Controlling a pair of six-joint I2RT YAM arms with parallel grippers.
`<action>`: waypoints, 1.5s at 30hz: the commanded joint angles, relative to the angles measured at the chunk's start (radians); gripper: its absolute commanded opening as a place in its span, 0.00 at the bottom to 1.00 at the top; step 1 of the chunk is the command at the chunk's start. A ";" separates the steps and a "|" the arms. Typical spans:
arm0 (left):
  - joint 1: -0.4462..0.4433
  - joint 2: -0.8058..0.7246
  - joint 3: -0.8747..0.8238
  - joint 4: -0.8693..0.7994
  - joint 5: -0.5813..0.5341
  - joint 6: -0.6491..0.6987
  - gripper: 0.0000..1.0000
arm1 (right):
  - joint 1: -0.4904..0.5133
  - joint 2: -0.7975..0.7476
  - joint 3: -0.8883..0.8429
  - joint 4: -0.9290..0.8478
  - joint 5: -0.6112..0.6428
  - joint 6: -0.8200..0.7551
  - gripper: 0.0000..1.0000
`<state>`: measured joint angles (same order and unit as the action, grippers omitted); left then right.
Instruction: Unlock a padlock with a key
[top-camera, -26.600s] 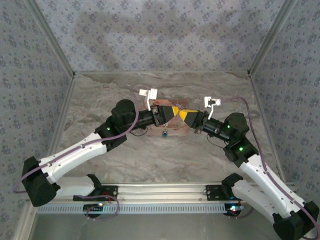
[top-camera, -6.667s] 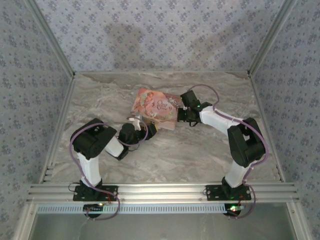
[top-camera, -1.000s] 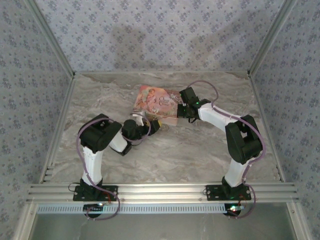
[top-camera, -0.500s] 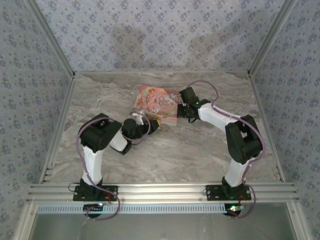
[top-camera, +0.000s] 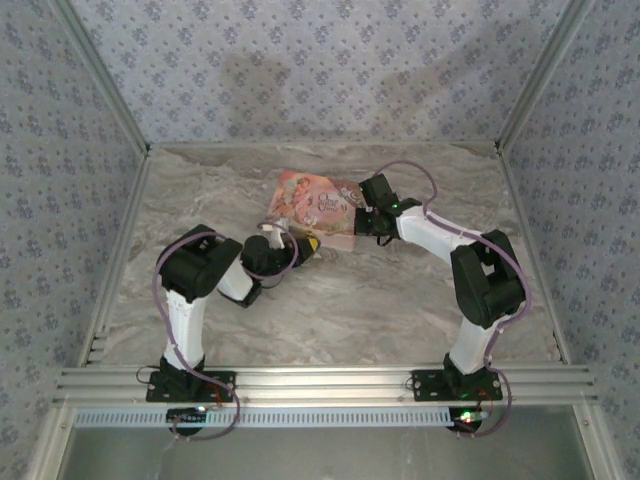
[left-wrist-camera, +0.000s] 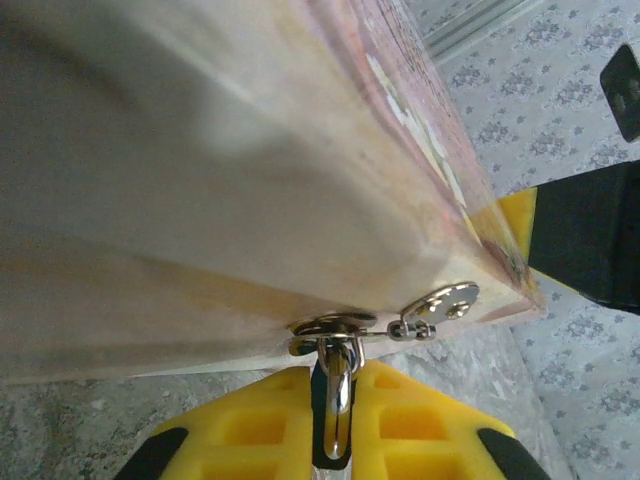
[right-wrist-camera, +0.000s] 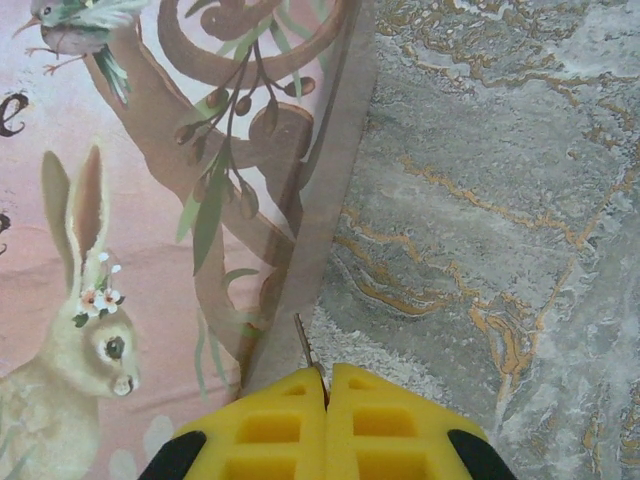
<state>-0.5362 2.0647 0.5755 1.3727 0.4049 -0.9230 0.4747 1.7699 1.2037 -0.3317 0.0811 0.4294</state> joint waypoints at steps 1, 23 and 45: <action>0.012 -0.008 0.007 -0.009 0.060 -0.035 0.09 | -0.009 -0.052 -0.040 -0.002 -0.008 -0.006 0.00; 0.015 -0.206 0.118 -0.447 0.190 -0.231 0.00 | -0.023 -0.454 -0.433 0.242 -0.479 0.004 0.00; 0.000 0.018 0.041 -0.036 0.131 -0.195 0.18 | 0.014 -0.252 -0.435 0.382 -0.388 -0.008 0.00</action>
<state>-0.5316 1.9972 0.6441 1.1740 0.5522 -1.0660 0.4797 1.5093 0.7506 0.0254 -0.3367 0.4393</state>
